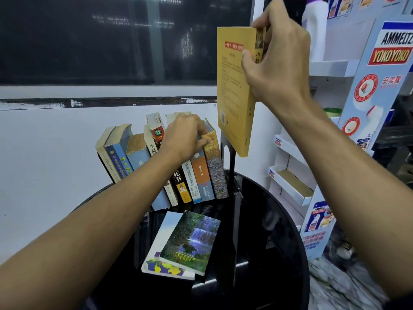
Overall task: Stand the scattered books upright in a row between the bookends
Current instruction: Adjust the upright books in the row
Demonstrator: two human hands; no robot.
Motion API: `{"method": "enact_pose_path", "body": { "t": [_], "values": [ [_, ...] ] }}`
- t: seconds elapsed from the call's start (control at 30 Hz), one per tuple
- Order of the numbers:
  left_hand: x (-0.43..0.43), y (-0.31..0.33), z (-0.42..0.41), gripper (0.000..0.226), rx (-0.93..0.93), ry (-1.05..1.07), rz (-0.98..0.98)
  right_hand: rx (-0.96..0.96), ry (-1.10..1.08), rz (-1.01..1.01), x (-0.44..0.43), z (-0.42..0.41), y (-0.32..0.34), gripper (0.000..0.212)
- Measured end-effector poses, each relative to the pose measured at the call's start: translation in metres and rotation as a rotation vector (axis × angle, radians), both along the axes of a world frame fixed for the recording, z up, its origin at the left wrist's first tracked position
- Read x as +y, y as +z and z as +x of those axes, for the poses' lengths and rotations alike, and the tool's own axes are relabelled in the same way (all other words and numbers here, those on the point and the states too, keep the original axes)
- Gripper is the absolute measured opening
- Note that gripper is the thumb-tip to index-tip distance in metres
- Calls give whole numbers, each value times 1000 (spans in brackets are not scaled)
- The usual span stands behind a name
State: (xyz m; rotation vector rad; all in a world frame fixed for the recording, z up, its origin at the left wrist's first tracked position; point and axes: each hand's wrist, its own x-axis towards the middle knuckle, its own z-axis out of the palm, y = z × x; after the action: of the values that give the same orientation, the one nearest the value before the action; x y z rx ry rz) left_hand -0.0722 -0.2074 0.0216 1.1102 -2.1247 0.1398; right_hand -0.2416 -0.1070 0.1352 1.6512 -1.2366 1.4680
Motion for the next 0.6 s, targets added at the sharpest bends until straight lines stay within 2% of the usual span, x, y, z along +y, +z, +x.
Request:
{"method": "enact_pose_path", "body": {
  "t": [0.3,0.6],
  "values": [
    [1,0,0,15,2,1,-6,-4,24,-131,-19,14,12,29],
    [3,1,0,16,4,6,-3,48,15,-12,-31,20,-16,31]
  ]
}}
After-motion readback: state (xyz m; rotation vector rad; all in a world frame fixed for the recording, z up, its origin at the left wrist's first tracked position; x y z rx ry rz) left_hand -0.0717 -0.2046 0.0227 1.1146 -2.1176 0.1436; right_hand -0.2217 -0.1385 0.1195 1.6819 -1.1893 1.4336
